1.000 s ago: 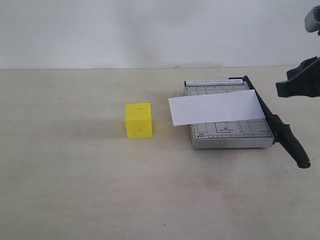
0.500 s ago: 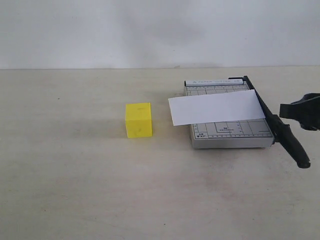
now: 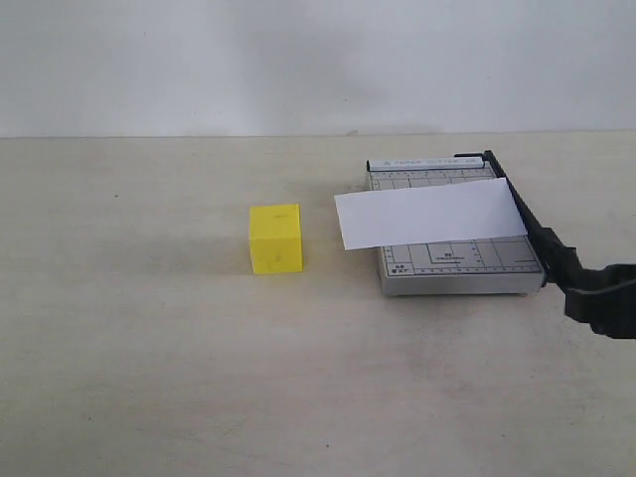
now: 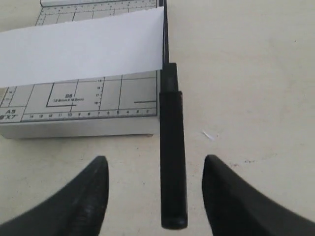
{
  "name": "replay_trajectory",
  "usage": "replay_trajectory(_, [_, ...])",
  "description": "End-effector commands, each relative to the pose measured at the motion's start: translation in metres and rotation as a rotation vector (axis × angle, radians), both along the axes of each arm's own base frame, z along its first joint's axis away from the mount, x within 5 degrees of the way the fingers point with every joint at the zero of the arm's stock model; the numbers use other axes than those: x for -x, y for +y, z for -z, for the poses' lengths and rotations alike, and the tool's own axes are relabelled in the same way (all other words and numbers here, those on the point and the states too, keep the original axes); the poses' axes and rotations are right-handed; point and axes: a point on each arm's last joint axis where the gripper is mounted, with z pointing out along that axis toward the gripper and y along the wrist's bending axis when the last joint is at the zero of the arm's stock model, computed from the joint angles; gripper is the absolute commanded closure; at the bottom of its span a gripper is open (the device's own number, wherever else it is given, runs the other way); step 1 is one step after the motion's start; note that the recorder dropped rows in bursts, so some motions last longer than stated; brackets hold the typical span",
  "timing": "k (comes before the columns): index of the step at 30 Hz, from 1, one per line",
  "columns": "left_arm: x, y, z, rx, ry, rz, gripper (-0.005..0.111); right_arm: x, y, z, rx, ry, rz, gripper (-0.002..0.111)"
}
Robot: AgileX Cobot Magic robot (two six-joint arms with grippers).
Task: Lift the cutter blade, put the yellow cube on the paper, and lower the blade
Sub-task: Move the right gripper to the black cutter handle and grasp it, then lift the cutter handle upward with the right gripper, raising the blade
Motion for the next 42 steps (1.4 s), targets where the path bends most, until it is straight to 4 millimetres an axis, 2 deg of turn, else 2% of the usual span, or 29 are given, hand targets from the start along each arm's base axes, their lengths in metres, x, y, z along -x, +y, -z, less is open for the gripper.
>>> replay_trajectory(1, [0.000,0.000,-0.002,-0.002,-0.019,0.004,0.102,-0.007,0.002,-0.005,0.062,-0.004,-0.044,0.050])
replay_trajectory(4, [0.000,0.000,-0.002,-0.002,-0.019,0.004,0.102,-0.015,0.003,0.000,0.087,0.026,-0.059,0.044])
replay_trajectory(10, [0.000,0.000,-0.002,-0.002,-0.019,0.004,0.102,-0.036,0.006,0.019,0.114,0.119,-0.072,0.043])
replay_trajectory(13, [0.000,0.000,-0.002,-0.002,-0.019,0.004,0.102,-0.040,0.007,0.026,0.118,0.156,-0.074,0.044])
replay_trajectory(15, [0.000,0.000,-0.002,-0.002,-0.019,0.004,0.102,-0.039,0.007,0.027,0.101,0.170,-0.059,0.050])
replay_trajectory(16, [0.000,0.000,-0.002,-0.002,-0.019,0.004,0.102,-0.038,0.007,0.026,0.094,0.173,-0.052,0.057])
replay_trajectory(18, [0.000,0.000,-0.002,-0.002,-0.019,0.004,0.102,-0.038,0.007,0.026,0.094,0.178,-0.053,0.075])
replay_trajectory(21, [0.000,0.000,-0.002,-0.002,-0.019,0.004,0.102,-0.037,0.007,0.025,0.102,0.179,-0.062,0.108])
replay_trajectory(27, [0.000,0.000,-0.002,-0.002,-0.019,0.004,0.102,-0.039,0.006,0.023,0.102,0.145,-0.056,0.108])
replay_trajectory(32, [0.000,0.000,-0.002,-0.002,-0.019,0.004,0.102,-0.038,0.006,0.006,0.091,0.058,-0.049,0.108])
replay_trajectory(42, [0.000,0.000,-0.002,-0.002,-0.019,0.004,0.102,-0.019,0.001,-0.058,0.054,-0.288,-0.022,0.108])
